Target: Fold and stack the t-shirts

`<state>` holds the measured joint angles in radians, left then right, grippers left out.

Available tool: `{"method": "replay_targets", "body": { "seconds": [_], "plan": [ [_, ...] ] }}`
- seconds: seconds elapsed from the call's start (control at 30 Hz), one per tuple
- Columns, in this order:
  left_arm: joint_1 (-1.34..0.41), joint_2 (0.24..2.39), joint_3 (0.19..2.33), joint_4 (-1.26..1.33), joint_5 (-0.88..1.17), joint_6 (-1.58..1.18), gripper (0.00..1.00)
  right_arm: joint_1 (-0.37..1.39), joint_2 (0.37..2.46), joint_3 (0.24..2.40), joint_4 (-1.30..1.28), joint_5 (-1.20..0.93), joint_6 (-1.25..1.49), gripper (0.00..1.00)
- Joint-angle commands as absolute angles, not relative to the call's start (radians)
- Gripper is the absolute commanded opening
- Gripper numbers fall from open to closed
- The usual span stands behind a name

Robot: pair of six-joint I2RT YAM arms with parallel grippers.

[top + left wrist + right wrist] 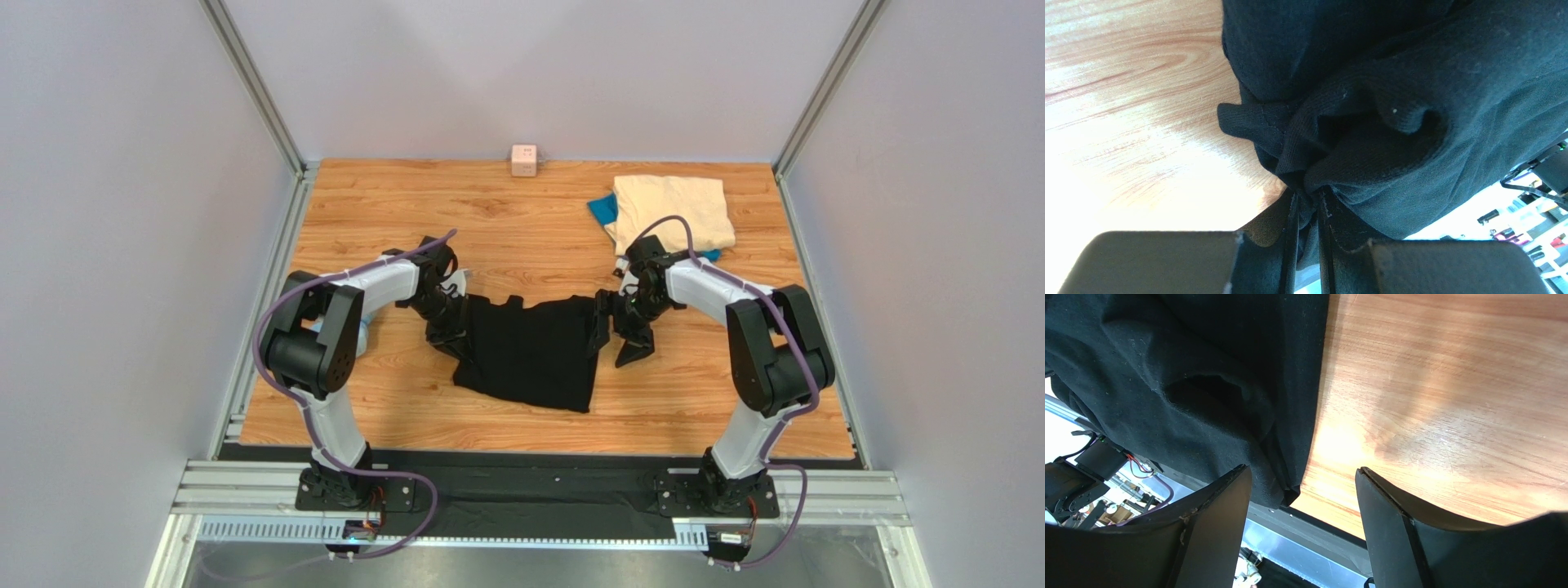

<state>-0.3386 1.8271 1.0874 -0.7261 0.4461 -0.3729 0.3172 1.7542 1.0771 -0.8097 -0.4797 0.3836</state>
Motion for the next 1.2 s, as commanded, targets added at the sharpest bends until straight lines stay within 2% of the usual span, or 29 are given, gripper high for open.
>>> {"method": "replay_targets", "body": {
  "seconds": [0.0, 0.57, 1.17],
  "plan": [
    [-0.334, 1.835, 1.103, -0.758, 0.402, -0.354, 0.20, 0.319, 1.714, 1.108, -0.811, -0.495, 0.370, 0.69],
    [-0.334, 1.832, 1.101, -0.765, 0.405, -0.356, 0.20, 0.327, 1.927, 1.111, -0.718, -0.586, 0.405, 0.68],
    [-0.334, 1.807, 1.077, -0.758, 0.405, -0.371, 0.19, 0.436, 2.006, 1.112, -0.560, -0.608, 0.506, 0.68]
  ]
}}
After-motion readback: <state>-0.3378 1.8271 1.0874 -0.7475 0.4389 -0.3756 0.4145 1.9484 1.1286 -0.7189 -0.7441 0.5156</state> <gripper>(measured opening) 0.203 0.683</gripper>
